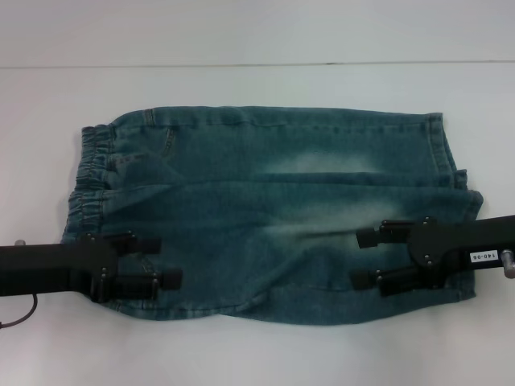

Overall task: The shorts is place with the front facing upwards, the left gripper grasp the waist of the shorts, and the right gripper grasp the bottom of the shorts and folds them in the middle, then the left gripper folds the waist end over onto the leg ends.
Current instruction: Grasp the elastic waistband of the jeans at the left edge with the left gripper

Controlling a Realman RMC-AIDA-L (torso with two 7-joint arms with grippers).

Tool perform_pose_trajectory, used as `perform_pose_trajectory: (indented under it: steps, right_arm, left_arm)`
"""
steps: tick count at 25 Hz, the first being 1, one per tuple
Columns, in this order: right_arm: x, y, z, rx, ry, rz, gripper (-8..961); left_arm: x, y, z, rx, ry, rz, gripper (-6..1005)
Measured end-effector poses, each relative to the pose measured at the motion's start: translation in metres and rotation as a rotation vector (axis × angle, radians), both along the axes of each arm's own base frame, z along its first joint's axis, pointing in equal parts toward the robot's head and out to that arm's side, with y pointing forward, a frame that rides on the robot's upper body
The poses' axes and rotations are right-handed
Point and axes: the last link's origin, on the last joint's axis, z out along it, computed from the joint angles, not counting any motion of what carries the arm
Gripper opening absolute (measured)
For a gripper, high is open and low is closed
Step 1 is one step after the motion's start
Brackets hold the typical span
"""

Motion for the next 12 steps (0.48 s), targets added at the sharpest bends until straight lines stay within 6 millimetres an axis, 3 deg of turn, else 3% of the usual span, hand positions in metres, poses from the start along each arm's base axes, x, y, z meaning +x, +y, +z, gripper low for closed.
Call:
perform_pose_trajectory:
  steps: [12]
  right_arm:
    - [-0.0021, 0.0036, 0.0014, 0.008, -0.006, 0.009, 954]
  left_arm:
    - [0.0012, 0.0026, 0.0045, -0.006, 0.003, 0.014, 906]
